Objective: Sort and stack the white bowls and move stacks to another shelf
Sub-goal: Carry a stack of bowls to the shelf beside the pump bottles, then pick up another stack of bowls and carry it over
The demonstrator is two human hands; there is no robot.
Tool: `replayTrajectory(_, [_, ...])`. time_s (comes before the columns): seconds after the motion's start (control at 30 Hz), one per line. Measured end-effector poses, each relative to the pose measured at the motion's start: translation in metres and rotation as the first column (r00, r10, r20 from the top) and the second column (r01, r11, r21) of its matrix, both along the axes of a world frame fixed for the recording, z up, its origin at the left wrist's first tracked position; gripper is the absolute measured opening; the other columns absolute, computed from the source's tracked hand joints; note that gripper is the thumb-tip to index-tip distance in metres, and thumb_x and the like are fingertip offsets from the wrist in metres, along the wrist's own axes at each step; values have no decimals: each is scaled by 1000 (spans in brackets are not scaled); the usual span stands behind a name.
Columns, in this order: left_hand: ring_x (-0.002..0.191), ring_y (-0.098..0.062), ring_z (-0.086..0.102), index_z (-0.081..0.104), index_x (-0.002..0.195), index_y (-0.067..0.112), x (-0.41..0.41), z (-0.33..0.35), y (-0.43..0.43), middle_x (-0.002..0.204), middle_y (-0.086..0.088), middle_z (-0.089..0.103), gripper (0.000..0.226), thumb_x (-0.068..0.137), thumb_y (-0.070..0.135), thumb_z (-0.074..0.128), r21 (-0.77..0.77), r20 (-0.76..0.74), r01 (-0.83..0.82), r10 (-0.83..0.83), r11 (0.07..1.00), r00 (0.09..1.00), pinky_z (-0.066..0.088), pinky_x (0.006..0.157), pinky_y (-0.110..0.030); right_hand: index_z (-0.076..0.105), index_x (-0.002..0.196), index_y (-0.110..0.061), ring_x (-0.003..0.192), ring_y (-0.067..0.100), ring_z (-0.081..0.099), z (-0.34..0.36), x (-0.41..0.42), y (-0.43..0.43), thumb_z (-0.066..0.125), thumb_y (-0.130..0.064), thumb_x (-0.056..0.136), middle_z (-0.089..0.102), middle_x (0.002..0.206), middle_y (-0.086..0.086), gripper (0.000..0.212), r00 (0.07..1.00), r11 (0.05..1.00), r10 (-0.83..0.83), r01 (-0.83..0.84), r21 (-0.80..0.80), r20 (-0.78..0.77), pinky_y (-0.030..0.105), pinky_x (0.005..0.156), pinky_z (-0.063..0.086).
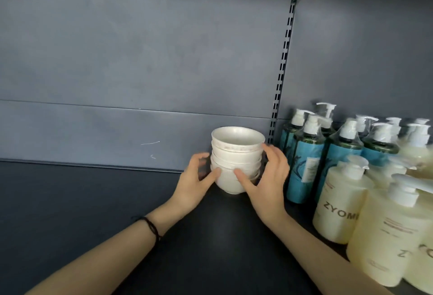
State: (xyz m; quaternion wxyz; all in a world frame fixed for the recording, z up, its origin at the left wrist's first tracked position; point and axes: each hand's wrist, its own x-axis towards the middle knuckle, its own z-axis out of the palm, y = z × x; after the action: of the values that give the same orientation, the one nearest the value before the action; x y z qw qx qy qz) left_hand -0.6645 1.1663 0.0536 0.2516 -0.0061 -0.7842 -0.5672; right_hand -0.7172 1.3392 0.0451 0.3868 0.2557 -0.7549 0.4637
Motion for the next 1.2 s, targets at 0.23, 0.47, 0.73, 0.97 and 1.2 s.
replayTrajectory(0.23, [73, -24, 67, 68, 77, 21, 66, 6, -58, 75, 3, 69, 7, 72, 26, 69, -893, -282, -363, 299, 265, 912, 48, 68, -31, 68, 99, -19, 93, 9, 62, 36, 62, -34, 55, -26, 91, 70, 98, -6, 17, 931, 907, 346, -299, 298, -119, 29, 83, 51])
replayTrajectory(0.47, [60, -27, 62, 64, 65, 18, 164, 7, -137, 60, 0, 62, 15, 66, 31, 58, -927, -295, -374, 539, 39, 789, 48, 61, -33, 41, 144, -32, 135, 14, 40, 56, 119, -131, 52, -51, 95, 45, 147, -9, 54, 933, 469, 306, -320, 823, 188, 35, 108, 37])
replayTrajectory(0.73, [92, -30, 69, 74, 90, 21, 370, -1, -283, 100, -7, 72, 33, 62, 35, 66, -948, -285, -279, 794, -151, 538, 35, 86, -43, 23, 154, -33, 151, 25, 14, 44, 240, -308, 41, -51, 99, 16, 165, -1, 60, 902, 398, 416, -293, 869, 113, 46, 122, 13])
replayTrajectory(0.97, [94, -30, 69, 73, 98, 26, 522, -21, -364, 100, -7, 72, 51, 49, 35, 86, -977, -161, -187, 928, -102, 335, 53, 86, -53, 27, 153, -33, 146, 25, 24, 18, 378, -437, 43, -53, 96, 25, 161, -2, 62, 806, 353, 584, -360, 863, 98, 44, 119, 18])
replayTrajectory(1.2, [98, -30, 68, 75, 99, 25, 618, -27, -441, 101, -7, 73, 49, 52, 34, 85, -966, -204, -201, 956, -162, 211, 50, 92, -54, 29, 152, -32, 144, 27, 27, -1, 447, -544, 42, -54, 96, 32, 157, 1, 61, 777, 286, 617, -369, 885, 125, 47, 117, 19])
